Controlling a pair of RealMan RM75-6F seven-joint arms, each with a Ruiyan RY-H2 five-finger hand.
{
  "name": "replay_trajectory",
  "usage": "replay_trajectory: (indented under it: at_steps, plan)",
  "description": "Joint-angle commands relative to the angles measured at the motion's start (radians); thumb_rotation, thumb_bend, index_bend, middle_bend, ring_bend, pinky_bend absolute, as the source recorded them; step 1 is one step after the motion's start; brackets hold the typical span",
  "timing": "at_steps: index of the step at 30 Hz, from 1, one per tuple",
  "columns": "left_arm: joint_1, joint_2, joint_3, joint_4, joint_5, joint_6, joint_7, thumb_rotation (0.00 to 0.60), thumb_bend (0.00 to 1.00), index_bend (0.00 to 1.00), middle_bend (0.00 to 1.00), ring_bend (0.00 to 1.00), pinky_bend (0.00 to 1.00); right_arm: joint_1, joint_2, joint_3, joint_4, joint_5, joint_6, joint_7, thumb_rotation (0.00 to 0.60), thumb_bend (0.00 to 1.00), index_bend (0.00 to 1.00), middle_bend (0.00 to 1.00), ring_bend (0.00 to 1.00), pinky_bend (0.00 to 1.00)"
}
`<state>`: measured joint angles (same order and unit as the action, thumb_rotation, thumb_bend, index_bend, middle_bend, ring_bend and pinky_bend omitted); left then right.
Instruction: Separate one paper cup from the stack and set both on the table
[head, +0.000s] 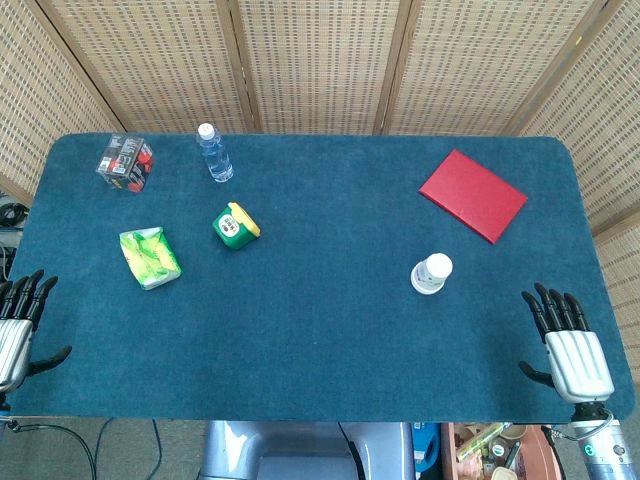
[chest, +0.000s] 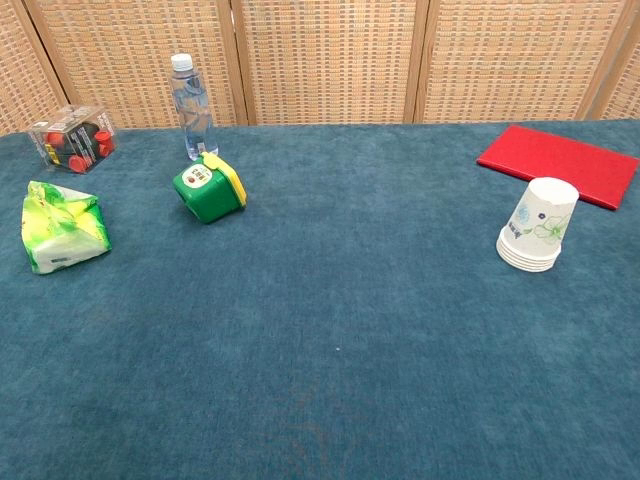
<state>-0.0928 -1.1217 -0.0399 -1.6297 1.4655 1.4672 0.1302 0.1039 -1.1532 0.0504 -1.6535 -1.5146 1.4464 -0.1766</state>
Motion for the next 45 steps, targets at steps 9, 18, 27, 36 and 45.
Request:
replay_trajectory:
  at_steps: [9, 18, 27, 36, 45]
  plan:
    - [-0.003, -0.005, 0.003, 0.003, 0.004, -0.004, 0.012, 0.6, 0.18, 0.0, 0.0, 0.0, 0.0, 0.152, 0.041, 0.111, -0.2, 0.064, -0.142, -0.184, 0.6, 0.02, 0.15, 0.0, 0.0, 0.2]
    - [-0.006, -0.012, 0.002, 0.01, 0.001, -0.008, 0.017, 0.6, 0.18, 0.0, 0.0, 0.0, 0.0, 0.31, -0.018, 0.184, -0.256, 0.303, -0.322, -0.373, 0.6, 0.02, 0.15, 0.0, 0.0, 0.23]
    - [-0.009, -0.012, -0.002, 0.019, -0.015, -0.022, 0.003, 0.6, 0.18, 0.0, 0.0, 0.0, 0.0, 0.455, -0.12, 0.224, -0.206, 0.553, -0.367, -0.556, 0.6, 0.02, 0.17, 0.02, 0.0, 0.23]
    - [-0.014, -0.018, 0.0, 0.026, -0.021, -0.035, 0.005, 0.6, 0.18, 0.0, 0.0, 0.0, 0.0, 0.541, -0.168, 0.217, -0.12, 0.729, -0.376, -0.63, 0.6, 0.02, 0.17, 0.02, 0.0, 0.24]
    - [-0.019, -0.025, 0.001, 0.024, -0.022, -0.042, 0.02, 0.6, 0.18, 0.0, 0.0, 0.0, 0.0, 0.58, -0.187, 0.194, -0.024, 0.803, -0.398, -0.609, 0.6, 0.02, 0.17, 0.02, 0.0, 0.24]
